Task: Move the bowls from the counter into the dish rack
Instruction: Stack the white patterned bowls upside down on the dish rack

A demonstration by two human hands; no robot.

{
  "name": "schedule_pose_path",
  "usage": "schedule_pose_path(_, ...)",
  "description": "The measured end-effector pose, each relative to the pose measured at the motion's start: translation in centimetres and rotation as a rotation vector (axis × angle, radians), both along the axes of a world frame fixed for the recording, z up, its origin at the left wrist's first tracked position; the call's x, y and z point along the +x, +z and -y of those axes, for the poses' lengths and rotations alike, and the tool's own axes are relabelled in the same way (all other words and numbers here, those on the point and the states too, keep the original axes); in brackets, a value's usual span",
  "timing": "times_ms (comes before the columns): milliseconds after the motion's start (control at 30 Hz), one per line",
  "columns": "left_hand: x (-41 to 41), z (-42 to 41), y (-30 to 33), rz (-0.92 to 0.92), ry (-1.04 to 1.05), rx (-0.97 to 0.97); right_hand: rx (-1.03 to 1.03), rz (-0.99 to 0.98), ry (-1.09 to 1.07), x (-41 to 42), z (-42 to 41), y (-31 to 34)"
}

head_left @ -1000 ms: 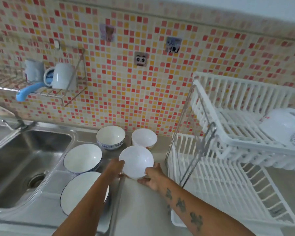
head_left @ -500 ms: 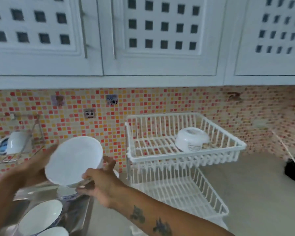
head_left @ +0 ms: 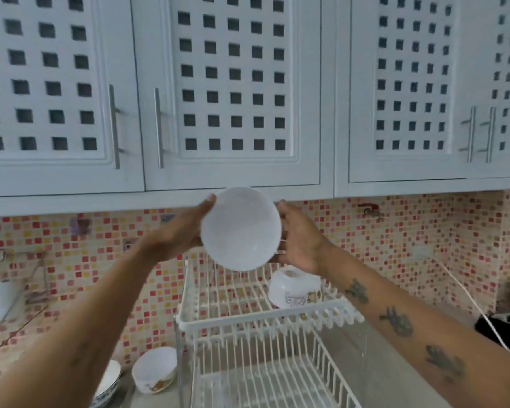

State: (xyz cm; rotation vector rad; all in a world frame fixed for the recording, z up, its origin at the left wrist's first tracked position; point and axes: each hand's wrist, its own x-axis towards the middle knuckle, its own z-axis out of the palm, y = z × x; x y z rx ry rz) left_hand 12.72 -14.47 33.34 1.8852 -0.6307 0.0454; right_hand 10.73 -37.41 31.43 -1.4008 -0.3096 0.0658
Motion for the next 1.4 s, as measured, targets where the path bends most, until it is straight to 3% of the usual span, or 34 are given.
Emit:
schedule_pose_path(133, 0.0, 8.2, 0.5, 0.303, 0.035, 0.287, -0.214, 0.043, -0.088, 2.3, 5.6, 1.0)
schedule_pose_path(300, 3.6, 13.8, -1.7, 0.438, 0.068, 0.493, -0.498, 0.164, -0.232, 4.6, 9.6, 0.4)
schedule_pose_path(500, 6.9, 15.6, -5.6, 0.539, 0.112, 0.595, -0.827, 0.324, -0.203, 7.2, 12.0, -2.8)
schedule_pose_path(633, 8.5, 15.6, -7.5, 0.568, 0.145, 0.602, -0.876, 0.414, -0.269, 8.6, 11.9, -5.0)
schedule_pose_path(933, 10.0, 17.1, -10.5, 0.576, 0.235, 0.707, -0.966, 0.338, -0.252, 10.3, 12.5, -7.8)
schedule_pose_path(1400, 9.0, 17.8, -12.6, 0.490, 0.172, 0.836, -1.119, 0.284, -0.195, 10.0, 12.7, -10.4)
